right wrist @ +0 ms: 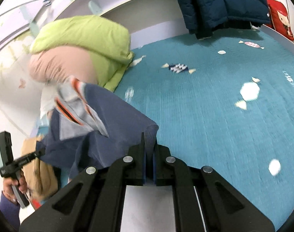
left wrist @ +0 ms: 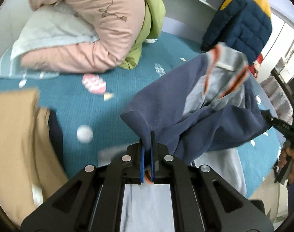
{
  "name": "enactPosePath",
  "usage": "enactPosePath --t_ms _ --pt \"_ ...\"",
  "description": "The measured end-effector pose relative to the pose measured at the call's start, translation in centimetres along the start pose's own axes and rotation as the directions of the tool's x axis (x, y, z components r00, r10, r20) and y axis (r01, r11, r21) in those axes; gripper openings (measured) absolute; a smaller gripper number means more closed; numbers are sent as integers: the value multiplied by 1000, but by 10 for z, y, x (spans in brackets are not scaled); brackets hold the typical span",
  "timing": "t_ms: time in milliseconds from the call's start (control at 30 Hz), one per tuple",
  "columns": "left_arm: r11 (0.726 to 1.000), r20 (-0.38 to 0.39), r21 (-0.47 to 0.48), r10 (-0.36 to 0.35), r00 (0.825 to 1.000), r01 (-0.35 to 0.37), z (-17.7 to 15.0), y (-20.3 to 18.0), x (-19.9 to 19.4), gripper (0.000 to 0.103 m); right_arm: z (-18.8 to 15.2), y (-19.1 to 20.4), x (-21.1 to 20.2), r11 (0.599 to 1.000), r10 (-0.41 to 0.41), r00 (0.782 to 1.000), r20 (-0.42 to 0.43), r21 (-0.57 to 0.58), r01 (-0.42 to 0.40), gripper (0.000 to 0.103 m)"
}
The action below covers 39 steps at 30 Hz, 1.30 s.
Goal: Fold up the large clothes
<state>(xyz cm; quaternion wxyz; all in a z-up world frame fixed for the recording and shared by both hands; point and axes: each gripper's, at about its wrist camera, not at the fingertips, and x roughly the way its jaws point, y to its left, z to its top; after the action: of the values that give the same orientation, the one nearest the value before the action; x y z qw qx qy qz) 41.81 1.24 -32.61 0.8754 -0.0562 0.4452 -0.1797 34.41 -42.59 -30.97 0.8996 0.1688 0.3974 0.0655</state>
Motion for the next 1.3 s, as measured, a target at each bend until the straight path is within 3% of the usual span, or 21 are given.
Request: enactPosePath --t_ms 167,267,333,400,500,600,633,667,700,833,867,1000,1033,1067,1167,1200,1233,1300 --pt "1000 -61 16 -8 998 9 -79 -6 -26 4 -73 -9 -27 999 -40 992 -117 -12 39 5" --pt "1000 -113 -12 26 993 -27 -126 0 -23 4 -121 -22 -22 996 -80 970 -231 22 88 6" --pt "998 -167 -52 30 985 -39 -152 5 -15 5 -151 -32 -13 992 -98 939 -329 49 121 10" --pt "997 -189 -71 22 982 -36 -169 5 -12 11 -164 -34 -14 988 -119 935 -333 57 146 12" --pt "997 -176 -34 64 982 -71 -180 0 -13 15 -167 -35 -19 985 -133 938 -321 65 162 17" --pt "996 -162 -23 78 984 -83 -181 -3 -28 26 -161 -29 -29 979 -178 933 -311 40 200 30" --pt "996 -151 -22 84 985 -88 -183 -3 -35 39 -160 -26 -35 975 -199 932 -304 29 218 37" --pt "995 -130 -23 96 987 -100 -182 -4 -44 58 -160 -26 -41 974 -208 932 -296 23 225 39" --pt "991 -95 -21 133 987 -135 -181 -5 -57 61 -160 -24 -49 972 -222 935 -277 15 235 39" --pt "987 -24 11 161 987 -160 -176 -9 -83 62 -157 -16 -74 963 -267 945 -188 -21 268 43" --pt "990 -23 9 141 990 -141 -174 -11 -84 67 -155 -12 -79 964 -265 950 -165 -16 266 43" --pt "990 -56 27 136 989 -135 -167 -25 -55 70 -152 -2 -61 984 -162 971 -174 48 173 43" --pt "991 -72 24 134 988 -133 -167 -26 -46 70 -155 -4 -48 986 -125 973 -193 81 143 38" --pt "990 -100 26 140 985 -138 -168 -28 -36 70 -158 -7 -34 984 -120 967 -225 101 146 28" --pt "984 -177 38 179 968 -175 -177 -29 -2 70 -176 -22 1 965 -143 928 -345 159 208 20" --pt "978 -226 43 207 952 -203 -182 -27 11 70 -187 -28 7 955 -142 909 -391 187 230 19" --pt "975 -258 40 222 940 -219 -186 -24 18 70 -194 -30 9 952 -126 904 -409 206 227 16" --pt "976 -277 28 216 936 -217 -195 -20 23 70 -212 -34 10 953 -111 892 -438 206 220 16"
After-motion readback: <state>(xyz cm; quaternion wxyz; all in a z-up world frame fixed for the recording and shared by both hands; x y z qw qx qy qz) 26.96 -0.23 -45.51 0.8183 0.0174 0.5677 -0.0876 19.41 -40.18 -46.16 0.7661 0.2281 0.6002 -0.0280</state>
